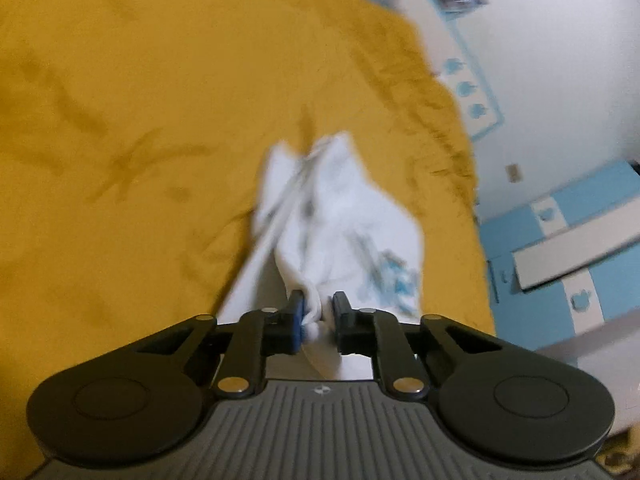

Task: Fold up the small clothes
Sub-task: 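Lay the fold down and open the right gripper, then grasp the folded sweatshirt edge with both grippers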

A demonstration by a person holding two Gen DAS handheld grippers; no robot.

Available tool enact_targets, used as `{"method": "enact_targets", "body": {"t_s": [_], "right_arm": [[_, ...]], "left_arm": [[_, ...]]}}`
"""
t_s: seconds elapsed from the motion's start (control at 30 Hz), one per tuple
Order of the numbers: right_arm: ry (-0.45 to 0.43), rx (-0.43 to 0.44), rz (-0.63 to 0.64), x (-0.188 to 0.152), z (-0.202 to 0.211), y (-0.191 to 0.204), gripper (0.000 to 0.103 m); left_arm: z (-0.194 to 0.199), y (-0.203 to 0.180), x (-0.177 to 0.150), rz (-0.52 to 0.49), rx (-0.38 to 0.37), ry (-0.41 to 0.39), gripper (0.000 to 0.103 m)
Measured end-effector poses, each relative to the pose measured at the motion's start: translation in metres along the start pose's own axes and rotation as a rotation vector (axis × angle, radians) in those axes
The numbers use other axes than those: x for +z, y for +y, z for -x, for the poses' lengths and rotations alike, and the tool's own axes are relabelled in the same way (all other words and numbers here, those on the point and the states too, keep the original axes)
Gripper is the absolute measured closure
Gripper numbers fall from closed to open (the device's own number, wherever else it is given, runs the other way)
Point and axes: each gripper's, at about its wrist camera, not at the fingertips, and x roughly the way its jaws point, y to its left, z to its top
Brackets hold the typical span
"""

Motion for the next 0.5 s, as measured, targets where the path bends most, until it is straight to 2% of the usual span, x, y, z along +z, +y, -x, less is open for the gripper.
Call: {"method": "enact_targets", "body": {"t_s": [0.07, 0.13, 0.17, 0.23, 0.27, 0.3, 0.33, 0.43, 0.5], "right_arm": [[-0.007, -0.031, 0.005, 0.001, -0.004, 0.001, 0.061], [-0.015, -0.035, -0.005, 0.002, -0.004, -0.001, 0.064], [-0.018, -0.029, -0.011, 0.002, -0.003, -0.003, 0.070], [-0.014, -0.029, -0.004, 0.001, -0.002, -0.004, 0.085], [-0.021, -0.040, 0.005, 0.000, -0.001, -0.004, 0.089], [-0.028, -0.034, 0.008, -0.002, 0.000, -0.006, 0.098], [-0.028, -0.035, 0.010, -0.003, 0.001, -0.007, 0.101], [-0.008, -0.029, 0.012, -0.007, -0.001, -0.009, 0.103], [0.003, -0.033, 0.023, -0.009, -0.004, -0.009, 0.103]], "left_arm": [[0.015, -0.024, 0.002, -0.099, -0.024, -0.042, 0.090], [0.024, -0.046, 0.003, -0.202, -0.009, -0.059, 0.090], [0.024, -0.052, 0.004, -0.242, 0.016, -0.055, 0.090], [0.017, -0.051, 0.001, -0.307, 0.119, -0.038, 0.090], [0.011, -0.043, -0.001, -0.301, 0.153, -0.015, 0.090], [0.003, -0.032, -0.002, -0.282, 0.187, 0.009, 0.090], [-0.005, -0.019, -0.005, -0.270, 0.220, 0.035, 0.090], [-0.023, 0.003, -0.017, -0.236, 0.259, 0.079, 0.090], [-0.030, 0.005, -0.023, -0.252, 0.281, 0.079, 0.090]]}}
